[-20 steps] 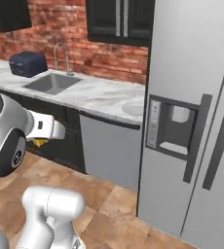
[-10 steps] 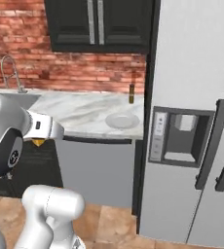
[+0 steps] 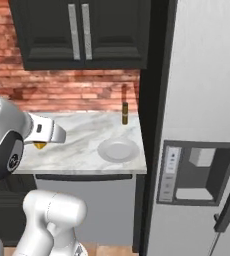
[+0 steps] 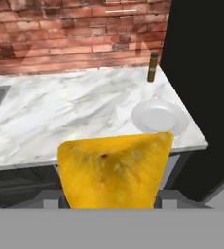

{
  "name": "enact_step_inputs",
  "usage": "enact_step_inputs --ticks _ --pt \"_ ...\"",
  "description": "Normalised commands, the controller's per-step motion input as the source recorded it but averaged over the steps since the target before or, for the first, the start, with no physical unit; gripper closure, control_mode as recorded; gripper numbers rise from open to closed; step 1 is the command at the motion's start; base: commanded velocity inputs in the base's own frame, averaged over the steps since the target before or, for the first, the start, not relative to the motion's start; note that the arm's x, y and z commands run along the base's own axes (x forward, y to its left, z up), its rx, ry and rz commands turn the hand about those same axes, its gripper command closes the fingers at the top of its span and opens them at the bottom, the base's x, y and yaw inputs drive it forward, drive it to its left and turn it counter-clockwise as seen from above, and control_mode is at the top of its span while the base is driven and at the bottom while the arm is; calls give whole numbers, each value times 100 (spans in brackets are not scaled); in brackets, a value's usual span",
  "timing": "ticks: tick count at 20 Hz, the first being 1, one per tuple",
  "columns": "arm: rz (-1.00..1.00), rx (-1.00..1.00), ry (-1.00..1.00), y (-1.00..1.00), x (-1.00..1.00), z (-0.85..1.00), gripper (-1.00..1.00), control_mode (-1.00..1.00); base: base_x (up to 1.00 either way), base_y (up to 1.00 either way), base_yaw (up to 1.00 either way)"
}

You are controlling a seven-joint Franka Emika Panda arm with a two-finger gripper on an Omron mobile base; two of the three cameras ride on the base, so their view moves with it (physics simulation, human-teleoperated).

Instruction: Pick the cheese from the microwave and place it on plate located on the counter.

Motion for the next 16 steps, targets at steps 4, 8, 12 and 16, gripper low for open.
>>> enact_step_inputs --ticks 4,8,12,16 --pt "0 0 0 0 0 0 100 100 50 -20 -1" --pt "0 0 0 0 0 0 100 100 41 -46 0" --pt "0 0 0 0 0 0 100 100 37 -6 -2" --pt "0 0 0 0 0 0 100 100 28 3 -7"
